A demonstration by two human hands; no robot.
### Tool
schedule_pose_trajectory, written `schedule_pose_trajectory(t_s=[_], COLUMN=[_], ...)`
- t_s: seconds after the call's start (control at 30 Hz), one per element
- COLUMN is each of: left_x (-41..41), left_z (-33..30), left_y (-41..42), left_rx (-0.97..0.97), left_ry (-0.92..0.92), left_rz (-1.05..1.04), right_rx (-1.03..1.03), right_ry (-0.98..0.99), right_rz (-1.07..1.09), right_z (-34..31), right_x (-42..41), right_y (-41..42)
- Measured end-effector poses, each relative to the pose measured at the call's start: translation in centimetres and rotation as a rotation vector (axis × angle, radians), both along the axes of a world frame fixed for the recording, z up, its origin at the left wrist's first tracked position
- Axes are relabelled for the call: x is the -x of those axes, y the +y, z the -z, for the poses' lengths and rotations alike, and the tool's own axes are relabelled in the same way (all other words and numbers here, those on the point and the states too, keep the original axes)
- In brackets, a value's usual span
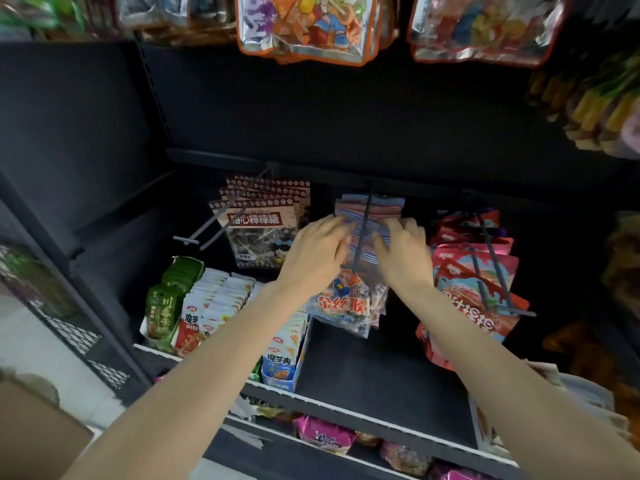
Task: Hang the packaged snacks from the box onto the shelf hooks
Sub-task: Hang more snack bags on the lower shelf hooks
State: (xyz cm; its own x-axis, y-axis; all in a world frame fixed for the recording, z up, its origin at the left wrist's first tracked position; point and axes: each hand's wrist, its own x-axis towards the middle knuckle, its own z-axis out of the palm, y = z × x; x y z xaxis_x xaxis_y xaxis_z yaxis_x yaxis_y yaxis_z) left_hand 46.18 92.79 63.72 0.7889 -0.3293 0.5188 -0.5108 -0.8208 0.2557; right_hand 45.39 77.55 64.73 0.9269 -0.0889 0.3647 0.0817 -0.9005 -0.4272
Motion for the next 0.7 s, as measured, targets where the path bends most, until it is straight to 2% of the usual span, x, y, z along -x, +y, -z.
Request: schedule_pose_trajectory(t_s=[0.1,0.17,0.3,0.43,0.5,0.7], left_x=[-0.5,-0.7,-0.7,1.2,2.2,5.3], left_z=[0.3,0.2,-0.5,-3.3,-4.7,-8.2], left_y=[-0.5,-0.6,-0.5,-0.6,-0.5,-4.0], left_rx=[-0.184,-0.175,-0.055,0.318,0.447,0.373], left_ry=[0.146,0.21,0.259,0.315,0.271,0.117], left_rz=[-0.065,-0.054,0.024,-0.005,-0.018,0.136], right_rx=[0.055,0.019,-0.005,-0.08,-0.102,-0.065], right_ry=[-0.025,0.029,0.129,0.079,0.01,-0.129], right_rz=[-0.147,-0.206,-0.231,-0.226,-0.22,-0.152], right_z=[0.5,0.6,-0.2,-1.4,-2.2,-6.1], right_x=[0.7,0.7,0.6,1.5,2.4,5.5], right_y=[-0.1,-0.2,-0.4,-0.2,-0.2,-1.6])
